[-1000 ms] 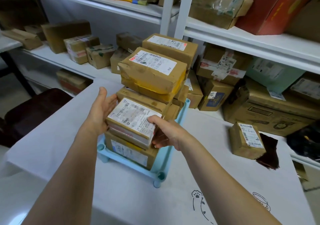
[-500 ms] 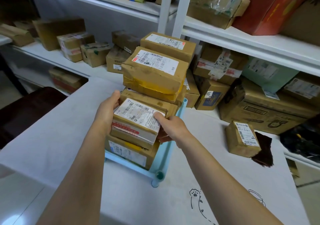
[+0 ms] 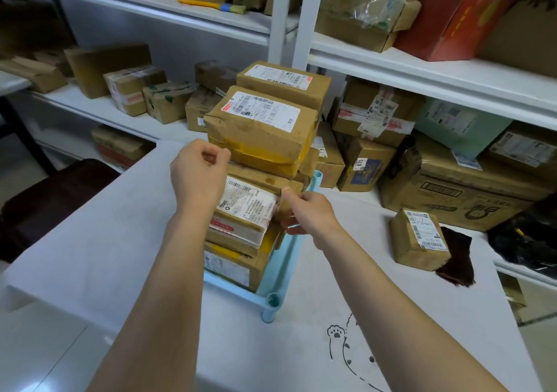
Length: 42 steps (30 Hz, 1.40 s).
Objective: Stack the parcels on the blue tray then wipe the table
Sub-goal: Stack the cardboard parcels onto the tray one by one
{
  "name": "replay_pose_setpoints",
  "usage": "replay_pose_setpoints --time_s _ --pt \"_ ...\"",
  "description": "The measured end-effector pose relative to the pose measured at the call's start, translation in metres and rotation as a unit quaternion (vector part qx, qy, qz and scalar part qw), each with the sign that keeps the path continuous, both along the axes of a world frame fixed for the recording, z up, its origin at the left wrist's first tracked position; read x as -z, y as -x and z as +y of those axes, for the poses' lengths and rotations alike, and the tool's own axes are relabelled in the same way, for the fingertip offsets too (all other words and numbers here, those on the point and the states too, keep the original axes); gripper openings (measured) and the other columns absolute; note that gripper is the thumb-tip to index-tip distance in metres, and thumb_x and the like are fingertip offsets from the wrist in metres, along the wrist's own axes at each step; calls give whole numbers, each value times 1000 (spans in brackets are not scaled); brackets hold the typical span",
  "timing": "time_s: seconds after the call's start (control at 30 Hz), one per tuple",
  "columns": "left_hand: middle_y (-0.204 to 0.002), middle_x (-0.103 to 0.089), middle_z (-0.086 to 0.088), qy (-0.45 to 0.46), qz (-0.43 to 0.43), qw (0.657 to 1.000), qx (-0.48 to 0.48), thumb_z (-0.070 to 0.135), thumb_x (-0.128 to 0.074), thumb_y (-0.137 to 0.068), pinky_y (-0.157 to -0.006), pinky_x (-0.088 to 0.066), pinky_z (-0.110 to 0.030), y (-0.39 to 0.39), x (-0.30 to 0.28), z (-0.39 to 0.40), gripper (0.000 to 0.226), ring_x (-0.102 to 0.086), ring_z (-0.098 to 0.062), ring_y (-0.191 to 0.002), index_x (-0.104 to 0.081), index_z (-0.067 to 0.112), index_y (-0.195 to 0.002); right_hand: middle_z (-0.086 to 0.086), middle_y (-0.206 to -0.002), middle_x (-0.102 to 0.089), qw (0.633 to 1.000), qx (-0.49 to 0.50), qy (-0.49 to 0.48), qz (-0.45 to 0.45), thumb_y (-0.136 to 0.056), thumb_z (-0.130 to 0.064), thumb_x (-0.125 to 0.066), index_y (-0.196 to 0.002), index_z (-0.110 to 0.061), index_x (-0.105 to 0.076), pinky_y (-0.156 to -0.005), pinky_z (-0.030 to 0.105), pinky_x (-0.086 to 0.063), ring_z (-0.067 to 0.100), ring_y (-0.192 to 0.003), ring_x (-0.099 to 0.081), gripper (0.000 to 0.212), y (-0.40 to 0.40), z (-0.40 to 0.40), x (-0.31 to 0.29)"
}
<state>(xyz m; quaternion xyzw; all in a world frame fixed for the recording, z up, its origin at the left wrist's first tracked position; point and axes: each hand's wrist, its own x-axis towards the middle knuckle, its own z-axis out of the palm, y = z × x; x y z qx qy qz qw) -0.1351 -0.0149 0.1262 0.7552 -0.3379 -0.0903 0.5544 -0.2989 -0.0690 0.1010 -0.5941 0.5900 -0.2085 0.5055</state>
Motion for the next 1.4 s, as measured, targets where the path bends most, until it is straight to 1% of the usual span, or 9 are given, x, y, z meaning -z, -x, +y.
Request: replay_pose_setpoints --time_s 0.1,0.3,0.43,0.57,0.77,0.93,1.03,1.23,1.4 --pt "-79 -61 4 24 -24 999 26 26 -62 -87 -71 -49 -28 24 -5 1 10 -57 -12 -75 -62 19 -79 7 -97 -65 999 19 26 -7 -93 -43 -50 -94 -15 -57 -71 31 -59 23 -79 -69 29 3 -2 -2" --pt "-64 -53 9 52 -74 986 138 29 -65 -84 -59 -41 -23 99 -5 -21 19 -47 -6 -58 -61 17 -70 0 -76 -60 993 93 38 -63 -90 -28 -58 -80 -16 -57 -62 31 -53 19 -67 -64 16 48 -12 4" --pt "-59 -48 14 32 -92 975 202 26 -65 -84 -59 -39 -26 149 8 -45 20 -45 -6 -57 -60 16 -68 1 -77 -61 988 146 38 -32 -84 -29 -60 -87 -14 -59 -77 41 -57 25 -78 -65 15 95 -25 23" --pt "-65 -55 12 -36 -68 962 262 26 -62 -86 -67 -44 -26 188 31 -69 14 -50 -8 -64 -63 18 -75 5 -107 -65 983 173 35 43 -83 -32 -61 -116 -15 -59 -90 43 -52 26 -98 -63 37 139 -36 44" --pt "-85 -60 3 -152 32 943 293 23 -66 -83 -85 -50 -31 229 72 -102 16 -62 -21 -88 -66 16 -97 9 -144 -42 972 180 38 149 -87 -27 -60 -140 -10 -40 -96 37 -43 27 -126 -47 60 203 -58 77" --pt "-91 -61 0 -209 53 933 290 22 -67 -84 -84 -47 -26 250 95 -120 22 -60 -20 -93 -66 12 -104 15 -146 -26 948 211 26 239 -80 -33 -69 -139 -9 -34 -101 42 -42 34 -129 -38 72 247 -82 107" --pt "-91 -62 0 -224 68 930 285 20 -67 -85 -82 -45 -23 262 106 -133 20 -59 -18 -93 -66 11 -102 16 -148 -19 929 246 26 276 -71 -42 -77 -144 -10 -23 -108 45 -32 30 -137 -23 96 267 -101 125" --pt "-96 -67 -2 -247 75 925 279 19 -66 -85 -79 -42 -17 282 126 -153 18 -60 -15 -92 -68 11 -100 18 -157 -1 915 295 1 276 -63 -45 -82 -150 -12 -4 -115 49 -13 33 -146 -1 121 290 -131 149" --pt "-89 -65 1 -264 77 921 275 19 -66 -84 -84 -44 -20 289 148 -155 17 -60 -15 -92 -69 12 -99 18 -157 1 915 296 -15 274 -58 -49 -83 -150 -12 0 -116 51 -13 33 -146 -1 129 292 -142 170"
